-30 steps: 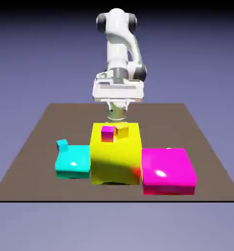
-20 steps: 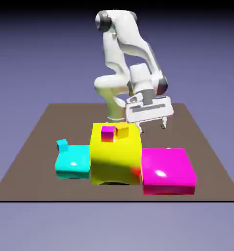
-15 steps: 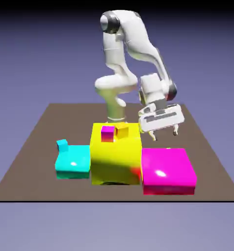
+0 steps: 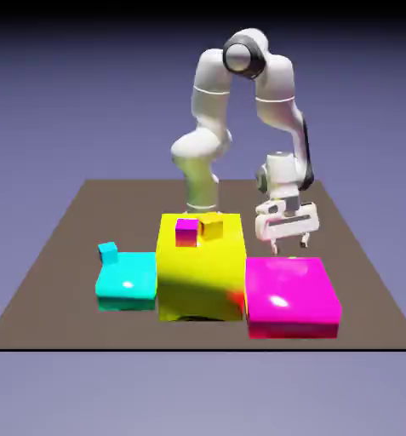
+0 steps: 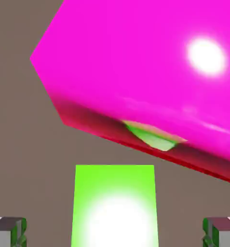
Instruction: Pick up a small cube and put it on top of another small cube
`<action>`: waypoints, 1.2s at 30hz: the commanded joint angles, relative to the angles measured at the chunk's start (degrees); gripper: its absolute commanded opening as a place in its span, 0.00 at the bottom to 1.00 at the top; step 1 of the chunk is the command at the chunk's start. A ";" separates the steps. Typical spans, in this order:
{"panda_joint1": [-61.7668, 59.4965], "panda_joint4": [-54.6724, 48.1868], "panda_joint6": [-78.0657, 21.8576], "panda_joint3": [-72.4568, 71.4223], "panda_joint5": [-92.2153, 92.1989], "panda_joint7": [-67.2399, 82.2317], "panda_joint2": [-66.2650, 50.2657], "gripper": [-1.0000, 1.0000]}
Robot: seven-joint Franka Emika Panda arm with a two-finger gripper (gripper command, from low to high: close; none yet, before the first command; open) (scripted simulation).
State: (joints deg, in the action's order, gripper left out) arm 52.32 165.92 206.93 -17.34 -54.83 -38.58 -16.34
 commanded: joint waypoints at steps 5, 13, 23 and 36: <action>-4.85 -2.68 6.77 -0.02 11.48 -6.64 -10.38 0.50; -0.86 -0.47 1.20 0.00 2.03 -1.17 -1.83 0.00; -0.81 -2.57 -15.94 0.34 -6.58 12.55 10.33 0.00; -25.81 -3.67 -43.79 4.34 12.94 14.23 36.14 0.00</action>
State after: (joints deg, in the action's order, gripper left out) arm 26.51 162.25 163.12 -13.00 -41.87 -24.37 19.80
